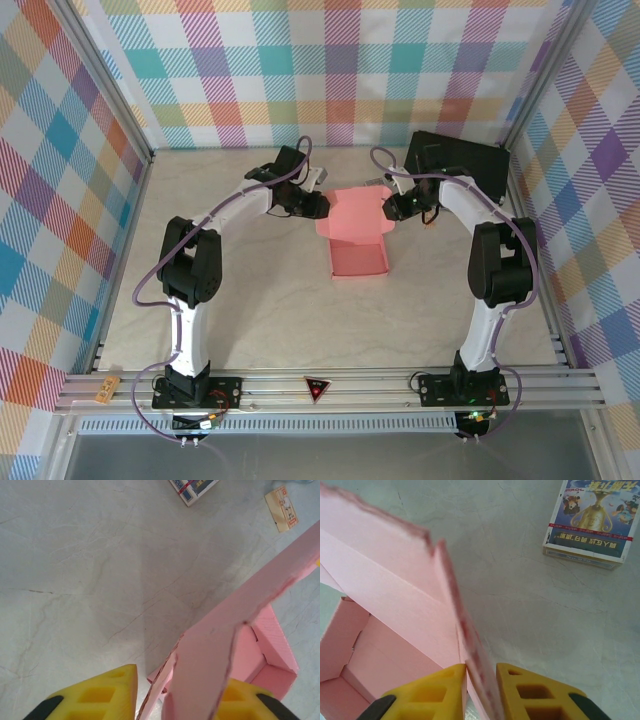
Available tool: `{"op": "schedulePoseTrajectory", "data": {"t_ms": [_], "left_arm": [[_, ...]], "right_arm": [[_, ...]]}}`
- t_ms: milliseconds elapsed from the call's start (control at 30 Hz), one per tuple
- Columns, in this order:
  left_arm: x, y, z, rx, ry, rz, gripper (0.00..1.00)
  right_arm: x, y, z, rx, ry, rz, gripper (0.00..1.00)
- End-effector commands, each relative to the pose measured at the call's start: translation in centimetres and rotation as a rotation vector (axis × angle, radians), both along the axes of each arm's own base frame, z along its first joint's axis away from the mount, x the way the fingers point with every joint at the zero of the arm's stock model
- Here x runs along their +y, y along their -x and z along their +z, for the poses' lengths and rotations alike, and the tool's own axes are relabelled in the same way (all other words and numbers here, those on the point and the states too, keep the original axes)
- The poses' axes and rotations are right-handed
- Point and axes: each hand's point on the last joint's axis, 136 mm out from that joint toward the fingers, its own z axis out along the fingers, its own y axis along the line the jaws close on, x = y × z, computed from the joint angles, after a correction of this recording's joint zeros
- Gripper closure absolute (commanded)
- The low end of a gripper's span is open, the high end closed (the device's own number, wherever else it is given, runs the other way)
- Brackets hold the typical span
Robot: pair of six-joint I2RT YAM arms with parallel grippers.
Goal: Fold the paper box
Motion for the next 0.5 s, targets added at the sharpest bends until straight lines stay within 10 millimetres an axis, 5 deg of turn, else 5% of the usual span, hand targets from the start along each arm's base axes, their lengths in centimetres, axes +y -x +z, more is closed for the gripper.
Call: {"op": "schedulePoseTrajectory", "data": {"t_ms": [0,467], "left_arm": [[0.2,-0.2,0.3,0.008,0.001,-0.007,0.77],[0.7,-1.2,2.5,-0.066,-0.009,0.056,0.98]], "right_arm": [[0.0,-0.2,1.8,-0.035,-0.005,0.005,0.81],[1.0,-0.3,3.7,-0.175,-0.01,-0.096,0.91]]}}
